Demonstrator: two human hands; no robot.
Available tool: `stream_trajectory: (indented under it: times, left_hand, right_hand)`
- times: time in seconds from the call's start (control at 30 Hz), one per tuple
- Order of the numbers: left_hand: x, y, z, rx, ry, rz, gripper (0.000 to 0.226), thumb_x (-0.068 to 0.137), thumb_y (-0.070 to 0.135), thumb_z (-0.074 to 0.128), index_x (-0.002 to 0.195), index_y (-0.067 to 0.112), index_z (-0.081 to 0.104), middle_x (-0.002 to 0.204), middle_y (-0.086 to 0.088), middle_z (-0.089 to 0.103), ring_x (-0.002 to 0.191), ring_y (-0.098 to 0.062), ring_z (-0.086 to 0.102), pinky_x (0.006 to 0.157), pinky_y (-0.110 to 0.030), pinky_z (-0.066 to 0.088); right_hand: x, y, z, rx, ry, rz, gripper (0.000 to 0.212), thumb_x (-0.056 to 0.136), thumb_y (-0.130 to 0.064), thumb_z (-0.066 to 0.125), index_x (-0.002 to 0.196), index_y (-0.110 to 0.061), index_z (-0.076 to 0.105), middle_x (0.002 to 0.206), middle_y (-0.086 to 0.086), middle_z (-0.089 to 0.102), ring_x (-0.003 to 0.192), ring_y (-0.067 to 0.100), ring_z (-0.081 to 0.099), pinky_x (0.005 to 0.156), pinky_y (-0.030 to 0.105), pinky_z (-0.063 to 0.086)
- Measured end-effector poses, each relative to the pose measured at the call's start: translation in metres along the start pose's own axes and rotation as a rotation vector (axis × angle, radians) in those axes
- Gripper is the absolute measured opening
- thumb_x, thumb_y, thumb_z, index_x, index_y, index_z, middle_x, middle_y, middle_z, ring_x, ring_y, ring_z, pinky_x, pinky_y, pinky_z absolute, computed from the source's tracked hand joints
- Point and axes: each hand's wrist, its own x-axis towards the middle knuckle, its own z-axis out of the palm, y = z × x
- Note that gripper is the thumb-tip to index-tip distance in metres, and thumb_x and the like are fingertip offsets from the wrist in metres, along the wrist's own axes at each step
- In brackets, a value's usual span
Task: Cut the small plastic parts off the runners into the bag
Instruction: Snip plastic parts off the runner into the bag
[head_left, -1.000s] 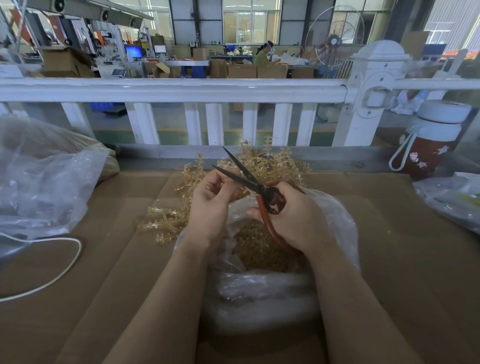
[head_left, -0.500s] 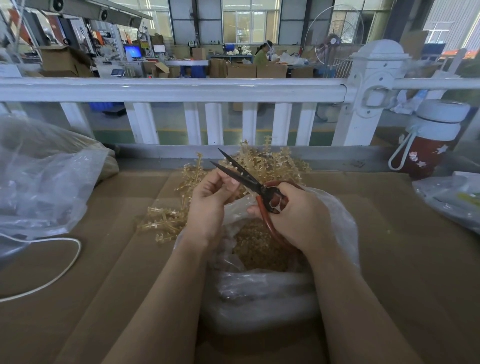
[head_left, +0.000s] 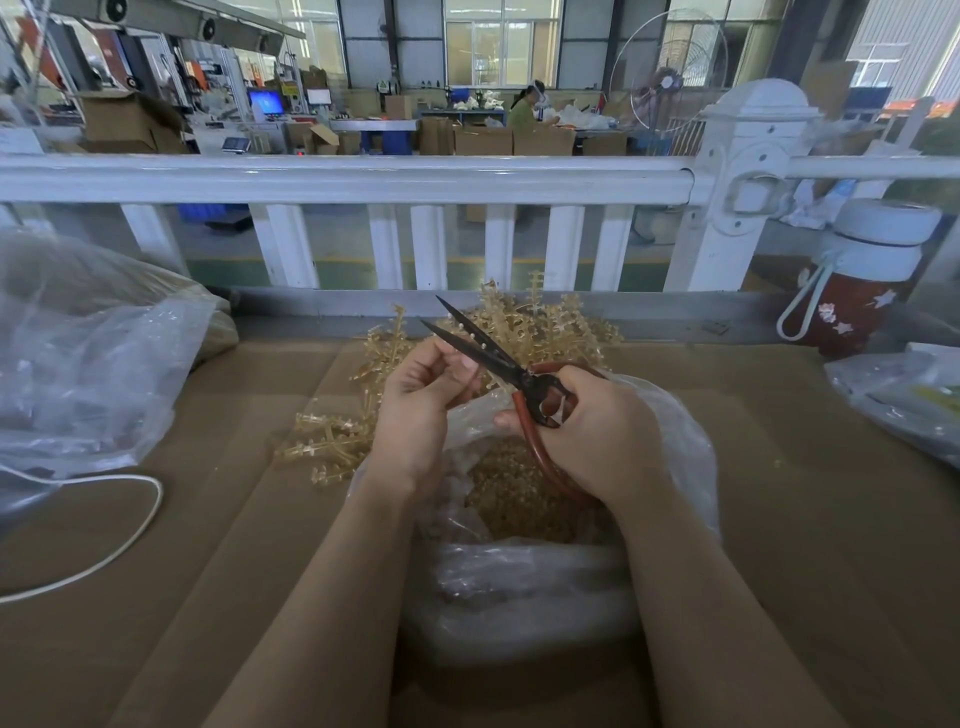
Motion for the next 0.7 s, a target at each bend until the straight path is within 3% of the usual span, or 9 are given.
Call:
stream_trajectory:
  times: [0.2,0.33,0.5,0.7]
  left_hand:
    - [0.0000,0.0010,0.0001,0.010,-0.009,0.005,0.019,0.096,0.001,0.054,0.085,0.013,0.064,0.072,0.002,0.054,0.069,-0.010,0.049,0.073,-0.024,0.044]
    - [-0.0002,0.0009,0.0006,-0.018,-0.013,0.010,0.021,0.097,0.001,0.054,0.085,0.014,0.065,0.073,0.001,0.052,0.068,-0.009,0.047,0.069,-0.020,0.044]
    - [-0.0003,-0.0004,0.0000,0.020,-0.026,0.005,0.024,0.096,0.002,0.055,0.086,0.019,0.068,0.075,0.002,0.057,0.069,-0.010,0.049,0.072,-0.025,0.043]
    - [-0.0022,0.0004,0.0019,0.038,-0.044,0.010,0.025,0.096,0.000,0.055,0.085,0.019,0.067,0.073,0.007,0.060,0.069,-0.007,0.053,0.069,-0.019,0.047]
  right_hand:
    - [0.0002,0.0016,0.0007,0.007,-0.017,0.011,0.051,0.070,-0.081,0.067,0.096,-0.036,0.069,0.077,-0.022,0.064,0.072,-0.012,0.052,0.058,0.006,0.031]
    - [0.0005,0.0009,0.0012,0.008,-0.011,0.020,0.046,0.071,-0.080,0.068,0.093,-0.039,0.067,0.068,-0.030,0.053,0.067,-0.013,0.049,0.056,0.008,0.030]
    - [0.0004,-0.0003,0.0010,-0.009,0.011,0.015,0.049,0.071,-0.083,0.065,0.095,-0.041,0.065,0.066,-0.033,0.049,0.065,-0.016,0.047,0.055,0.005,0.026]
    - [-0.0004,-0.0015,0.0010,-0.008,0.029,0.009,0.051,0.071,-0.084,0.064,0.095,-0.039,0.066,0.068,-0.034,0.050,0.065,-0.018,0.047,0.053,0.002,0.027]
